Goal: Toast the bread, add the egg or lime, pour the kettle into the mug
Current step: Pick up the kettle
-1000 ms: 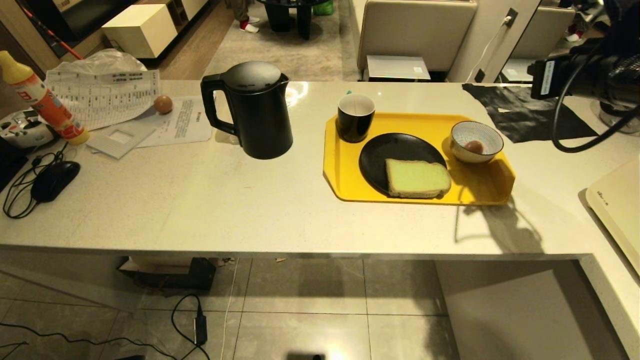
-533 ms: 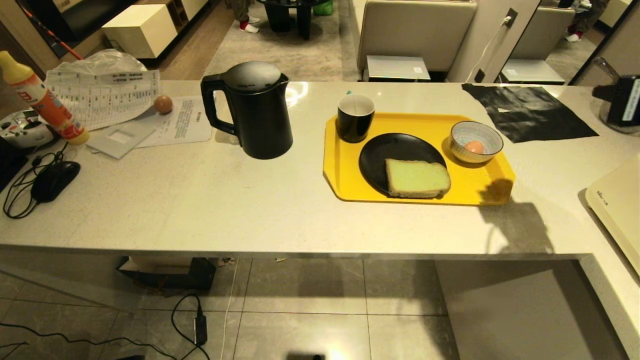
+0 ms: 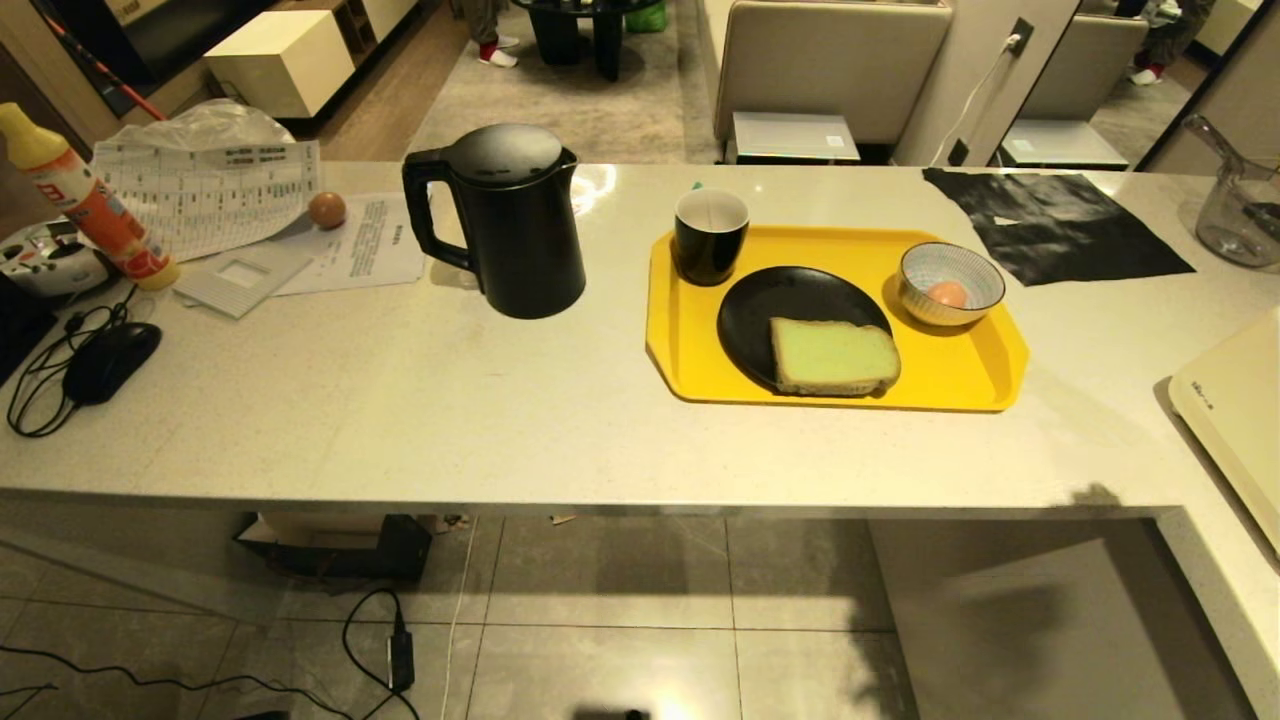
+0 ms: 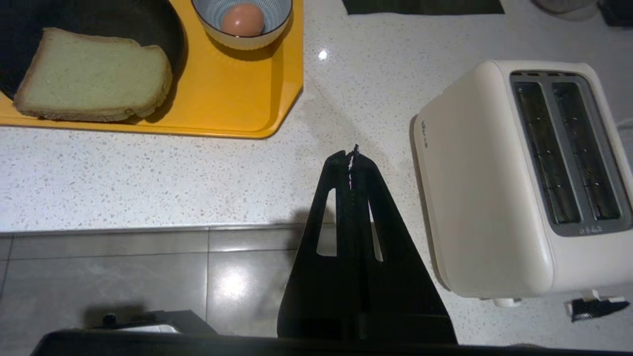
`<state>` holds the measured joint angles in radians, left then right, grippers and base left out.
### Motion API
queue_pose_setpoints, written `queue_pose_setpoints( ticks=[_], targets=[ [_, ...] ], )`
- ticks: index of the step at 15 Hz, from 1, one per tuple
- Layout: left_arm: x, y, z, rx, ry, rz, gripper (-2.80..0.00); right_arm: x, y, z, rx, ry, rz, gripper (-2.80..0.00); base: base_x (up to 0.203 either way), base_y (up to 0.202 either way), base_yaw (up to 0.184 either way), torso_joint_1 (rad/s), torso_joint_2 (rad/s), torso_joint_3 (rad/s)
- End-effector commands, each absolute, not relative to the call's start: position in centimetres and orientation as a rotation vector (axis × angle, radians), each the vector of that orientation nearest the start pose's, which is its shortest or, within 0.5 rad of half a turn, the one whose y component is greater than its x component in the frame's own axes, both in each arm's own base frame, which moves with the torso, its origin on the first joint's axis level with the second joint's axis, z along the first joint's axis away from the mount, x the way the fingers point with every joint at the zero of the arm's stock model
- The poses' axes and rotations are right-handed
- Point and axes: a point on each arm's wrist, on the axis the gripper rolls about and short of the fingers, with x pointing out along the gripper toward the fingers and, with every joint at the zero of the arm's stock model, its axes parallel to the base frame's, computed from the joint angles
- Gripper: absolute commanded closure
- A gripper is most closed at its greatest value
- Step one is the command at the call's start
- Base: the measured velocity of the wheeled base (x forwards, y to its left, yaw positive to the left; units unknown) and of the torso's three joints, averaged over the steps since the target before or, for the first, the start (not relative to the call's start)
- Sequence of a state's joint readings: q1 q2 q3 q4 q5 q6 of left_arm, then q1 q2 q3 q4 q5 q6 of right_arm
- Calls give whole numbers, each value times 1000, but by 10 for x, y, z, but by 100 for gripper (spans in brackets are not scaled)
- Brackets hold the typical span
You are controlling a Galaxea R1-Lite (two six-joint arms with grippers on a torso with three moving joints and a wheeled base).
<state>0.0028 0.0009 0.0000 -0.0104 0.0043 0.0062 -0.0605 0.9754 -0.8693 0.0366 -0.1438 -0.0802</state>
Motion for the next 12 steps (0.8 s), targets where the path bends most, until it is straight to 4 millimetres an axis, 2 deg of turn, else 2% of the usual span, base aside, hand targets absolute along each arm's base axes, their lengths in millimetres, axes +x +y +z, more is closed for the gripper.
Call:
queue_pose_setpoints(
  ticks=[1, 4, 9, 12],
  targets=[
    [-23, 0, 77, 6, -9, 6, 0, 86, -9, 291, -80, 73, -210, 0, 0, 0, 0, 0, 0, 0],
    [-23, 0, 77, 6, -9, 8, 0, 59, -7, 267, -61, 20, -189, 0, 0, 0, 0, 0, 0, 0],
    [-23, 0, 77, 6, -9, 8, 0, 16, -3, 180, -147, 58, -132, 0, 0, 0, 0, 0, 0, 0],
    [-23, 0, 77, 6, -9, 7, 0, 8, -2, 132, -169, 92, -94, 0, 0, 0, 0, 0, 0, 0]
  ],
)
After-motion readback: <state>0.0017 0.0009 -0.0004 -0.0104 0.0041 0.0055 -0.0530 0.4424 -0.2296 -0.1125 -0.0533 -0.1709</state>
